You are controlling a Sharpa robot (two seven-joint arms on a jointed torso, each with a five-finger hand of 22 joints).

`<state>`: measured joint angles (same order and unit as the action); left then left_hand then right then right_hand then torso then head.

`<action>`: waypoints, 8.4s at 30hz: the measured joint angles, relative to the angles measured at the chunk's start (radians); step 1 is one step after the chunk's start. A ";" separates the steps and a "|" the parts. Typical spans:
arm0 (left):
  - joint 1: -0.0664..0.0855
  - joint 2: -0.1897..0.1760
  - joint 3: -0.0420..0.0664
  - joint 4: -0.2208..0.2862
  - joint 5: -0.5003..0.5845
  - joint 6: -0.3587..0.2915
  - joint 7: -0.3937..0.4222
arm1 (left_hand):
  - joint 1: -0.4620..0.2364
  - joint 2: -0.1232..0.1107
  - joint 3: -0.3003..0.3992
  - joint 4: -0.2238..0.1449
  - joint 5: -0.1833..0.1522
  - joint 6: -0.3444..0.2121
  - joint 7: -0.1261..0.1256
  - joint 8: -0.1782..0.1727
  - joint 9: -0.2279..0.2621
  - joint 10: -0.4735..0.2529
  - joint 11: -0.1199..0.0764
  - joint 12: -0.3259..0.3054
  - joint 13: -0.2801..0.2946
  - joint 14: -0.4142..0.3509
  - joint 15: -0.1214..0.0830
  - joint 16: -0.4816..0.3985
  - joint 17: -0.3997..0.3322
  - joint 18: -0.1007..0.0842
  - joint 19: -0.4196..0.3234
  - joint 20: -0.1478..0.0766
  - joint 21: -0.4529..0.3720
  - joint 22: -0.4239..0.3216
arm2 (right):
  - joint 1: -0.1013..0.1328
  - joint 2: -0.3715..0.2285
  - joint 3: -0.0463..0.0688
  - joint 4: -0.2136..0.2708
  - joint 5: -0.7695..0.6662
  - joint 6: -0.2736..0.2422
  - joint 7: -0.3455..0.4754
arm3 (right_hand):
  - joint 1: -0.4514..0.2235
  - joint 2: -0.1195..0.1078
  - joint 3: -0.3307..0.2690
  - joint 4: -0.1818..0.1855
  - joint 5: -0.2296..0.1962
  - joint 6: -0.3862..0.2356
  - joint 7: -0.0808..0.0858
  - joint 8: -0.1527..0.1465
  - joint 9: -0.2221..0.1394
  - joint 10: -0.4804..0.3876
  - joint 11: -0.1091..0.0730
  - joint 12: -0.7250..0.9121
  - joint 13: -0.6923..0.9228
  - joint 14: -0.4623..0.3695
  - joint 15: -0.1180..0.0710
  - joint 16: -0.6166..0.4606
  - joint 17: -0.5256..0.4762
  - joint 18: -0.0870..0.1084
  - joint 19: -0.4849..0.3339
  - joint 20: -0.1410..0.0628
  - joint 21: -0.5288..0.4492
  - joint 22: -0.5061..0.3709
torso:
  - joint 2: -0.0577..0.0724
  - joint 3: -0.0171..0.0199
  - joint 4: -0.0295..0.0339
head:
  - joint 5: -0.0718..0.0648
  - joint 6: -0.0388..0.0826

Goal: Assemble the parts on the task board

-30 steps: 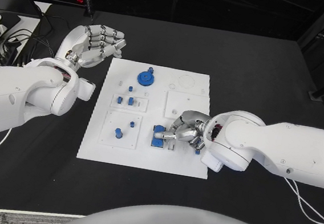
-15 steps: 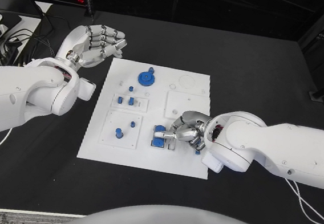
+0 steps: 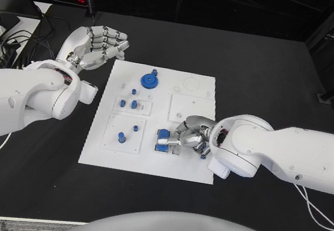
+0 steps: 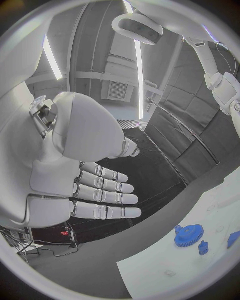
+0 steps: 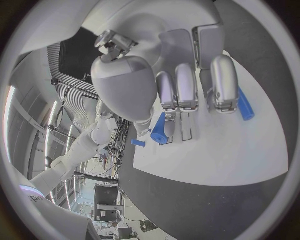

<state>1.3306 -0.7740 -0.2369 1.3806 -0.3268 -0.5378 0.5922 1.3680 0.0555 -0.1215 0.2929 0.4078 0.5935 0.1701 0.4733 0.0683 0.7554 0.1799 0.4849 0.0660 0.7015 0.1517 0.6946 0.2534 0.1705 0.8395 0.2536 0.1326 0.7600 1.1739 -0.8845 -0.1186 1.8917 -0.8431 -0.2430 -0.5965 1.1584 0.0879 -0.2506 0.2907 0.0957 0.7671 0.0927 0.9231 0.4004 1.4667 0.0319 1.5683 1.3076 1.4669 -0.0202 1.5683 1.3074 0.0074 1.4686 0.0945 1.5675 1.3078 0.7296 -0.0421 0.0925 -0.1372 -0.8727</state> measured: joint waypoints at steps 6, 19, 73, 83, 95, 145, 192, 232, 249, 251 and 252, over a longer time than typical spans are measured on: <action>0.000 0.001 0.000 0.000 0.000 0.001 0.000 | 0.004 0.004 0.000 0.000 0.005 -0.004 0.004 0.000 0.000 -0.004 0.004 0.000 0.000 -0.003 -0.003 0.004 -0.001 0.000 0.000 0.000 0.000 0.000 | 0.000 0.006 0.000 -0.004 -0.004 0.018 -0.005 | 0.028 0.024 0.000 0.000 0.019 -0.009 -0.009 0.011 0.023 -0.003 -0.004 0.000 0.000 -0.004 -0.004 0.000 0.000 0.000 -0.003 -0.003 0.000 0.000 | 0.000 -0.0001 0.0000 | 0.000 0.000; 0.000 0.001 0.000 0.000 0.000 0.001 -0.001 | 0.005 0.005 0.000 0.000 0.005 -0.004 0.004 0.000 0.000 -0.004 0.004 0.000 0.000 -0.003 -0.003 0.004 -0.001 0.000 0.000 0.000 0.000 0.000 | 0.000 0.014 0.000 -0.018 -0.019 0.037 -0.013 | 0.112 0.067 0.020 -0.005 0.089 -0.018 -0.018 0.017 0.054 -0.003 -0.011 0.002 0.004 0.000 -0.007 0.000 0.000 0.000 -0.003 -0.010 0.000 0.000 | 0.000 0.0001 0.0007 | 0.000 0.000; -0.005 0.001 0.000 -0.006 0.000 0.007 -0.007 | 0.005 0.005 0.000 0.000 0.004 -0.004 0.004 0.000 0.000 -0.004 0.004 0.004 0.000 -0.002 -0.002 0.004 -0.002 0.000 0.000 0.000 0.004 -0.001 | -0.036 -0.301 -0.002 0.113 -0.232 0.012 -0.028 | 0.083 0.040 -0.051 -0.004 0.137 -0.097 0.026 -0.072 0.030 -0.002 0.017 0.000 0.001 0.000 0.011 0.000 0.000 0.000 -0.003 0.004 0.000 0.000 | 0.000 0.0008 -0.0006 | -0.071 0.000; -0.008 0.002 0.000 -0.006 0.000 0.008 -0.007 | 0.005 0.005 0.000 0.000 0.004 -0.004 0.004 0.004 0.000 -0.004 0.004 0.004 0.000 -0.002 -0.002 0.004 -0.002 0.000 0.000 0.000 0.004 -0.001 | -0.040 -0.264 -0.002 0.095 -0.306 0.048 -0.068 | 0.087 0.044 -0.048 -0.001 0.142 -0.090 0.025 -0.072 0.027 -0.002 0.016 0.000 0.001 0.000 0.011 0.000 0.000 0.000 -0.003 0.004 0.000 0.000 | 0.000 0.0000 0.0007 | -0.067 0.000; -0.008 0.001 0.000 -0.004 0.000 0.009 -0.007 | 0.005 0.005 0.000 0.000 0.004 -0.004 0.004 0.004 0.000 -0.004 0.004 0.004 0.000 -0.002 -0.002 0.004 -0.002 0.000 0.000 0.000 0.004 -0.001 | -0.041 -0.235 -0.001 0.075 -0.337 0.068 -0.088 | 0.087 0.044 -0.048 -0.001 0.146 -0.083 0.025 -0.076 0.025 -0.002 0.016 0.000 0.001 0.000 0.011 0.000 0.000 0.000 -0.003 0.004 0.000 0.000 | 0.001 0.0000 0.0020 | -0.066 0.000; -0.008 -0.005 0.000 0.005 0.000 0.009 -0.008 | 0.005 0.005 -0.003 -0.003 0.008 -0.004 0.004 0.004 0.000 -0.004 0.004 0.004 0.000 -0.002 -0.002 0.008 -0.003 0.000 0.000 0.000 0.004 -0.001 | -0.047 -0.190 0.003 0.060 -0.287 -0.013 -0.003 | 0.316 0.012 0.293 -0.123 0.157 0.007 0.049 -0.362 -0.194 0.000 0.036 0.000 0.007 -0.002 0.031 0.000 0.000 0.000 0.000 0.022 0.000 0.000 | 0.000 -0.0001 0.0006 | -0.059 0.000; -0.008 -0.002 0.000 0.000 0.000 0.009 -0.010 | 0.005 0.005 -0.005 0.000 0.008 -0.004 0.004 0.003 0.000 -0.004 0.004 0.008 0.000 -0.002 -0.002 0.008 -0.004 0.000 0.000 0.000 0.004 0.000 | -0.051 -0.197 -0.001 0.088 0.058 -0.078 0.163 | 0.220 -0.069 0.502 -0.130 0.212 0.104 0.044 -0.444 -0.261 0.000 0.036 -0.001 0.000 -0.002 0.038 0.000 0.000 0.000 -0.003 0.033 0.000 0.000 | 0.001 -0.0001 0.0016 | -0.043 0.000; -0.008 0.001 0.000 0.000 0.000 0.010 -0.015 | 0.009 0.009 -0.005 0.000 0.008 -0.007 0.000 0.003 0.000 -0.004 0.004 0.008 0.000 -0.002 -0.002 0.008 -0.004 0.000 0.000 0.000 0.004 0.000 | -0.051 -0.116 -0.001 0.021 0.111 -0.041 0.110 | 0.191 -0.077 0.477 -0.104 0.230 0.107 0.047 -0.468 -0.265 0.000 0.036 -0.001 0.000 -0.002 0.038 0.000 0.000 0.000 -0.003 0.033 0.000 -0.001 | 0.000 0.0000 0.0008 | -0.033 0.000; -0.008 0.001 0.000 0.000 0.000 0.010 -0.016 | 0.009 0.009 -0.005 0.000 0.008 -0.007 0.000 0.008 0.000 -0.004 0.004 0.008 0.000 -0.002 -0.002 0.008 -0.005 0.000 0.000 0.000 0.004 -0.001 | -0.051 -0.111 -0.001 0.018 0.104 -0.041 0.100 | 0.162 -0.085 0.439 -0.067 0.244 0.118 0.050 -0.486 -0.271 0.000 0.036 -0.001 0.000 -0.002 0.038 0.000 0.000 0.000 -0.003 0.033 0.000 -0.001 | 0.000 -0.0001 0.0008 | -0.029 0.000; -0.008 0.001 0.000 0.000 0.000 0.010 -0.016 | 0.009 0.009 -0.005 0.000 0.008 -0.007 0.000 0.008 0.000 -0.004 0.004 0.008 0.000 -0.002 -0.002 0.008 -0.005 0.000 0.000 0.000 0.004 -0.001 | -0.051 -0.110 -0.001 0.017 0.103 -0.041 0.100 | 0.156 -0.081 0.436 -0.063 0.244 0.118 0.050 -0.490 -0.271 0.000 0.036 -0.001 0.000 -0.002 0.038 0.000 0.000 0.000 -0.003 0.033 0.000 0.000 | 0.000 -0.0001 0.0008 | -0.029 0.000; -0.008 0.001 0.000 0.000 0.000 0.010 -0.016 | 0.009 0.009 -0.005 0.000 0.008 -0.007 0.000 0.008 0.000 -0.004 0.004 0.008 0.000 -0.002 -0.002 0.008 -0.005 0.000 0.000 0.000 0.004 -0.001 | -0.051 -0.110 -0.001 0.017 0.103 -0.041 0.100 | 0.156 -0.081 0.436 -0.063 0.244 0.118 0.050 -0.490 -0.272 0.000 0.036 -0.001 0.000 -0.002 0.038 0.000 0.000 0.000 -0.003 0.033 0.000 0.000 | 0.000 -0.0001 0.0008 | -0.028 0.000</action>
<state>1.3225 -0.7726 -0.2368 1.3802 -0.3267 -0.5275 0.5757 1.3772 0.0646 -0.1268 0.2929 0.4156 0.5863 0.1703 0.4811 0.0683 0.7518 0.1835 0.4927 0.0660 0.6992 0.1494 0.7024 0.2483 0.1705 0.8395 0.2536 0.1366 0.7587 1.1234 -0.9948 -0.1191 1.9090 -0.7403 -0.2844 -0.4963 1.3141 0.0069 0.1854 0.2273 0.3397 0.8846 0.1425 0.4334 0.1285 1.4667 0.0681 1.5674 1.3078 1.4650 0.0178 1.5683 1.3074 0.0074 1.4651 0.1272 1.5675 1.3073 0.7300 -0.0422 0.0933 -0.1657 -0.8726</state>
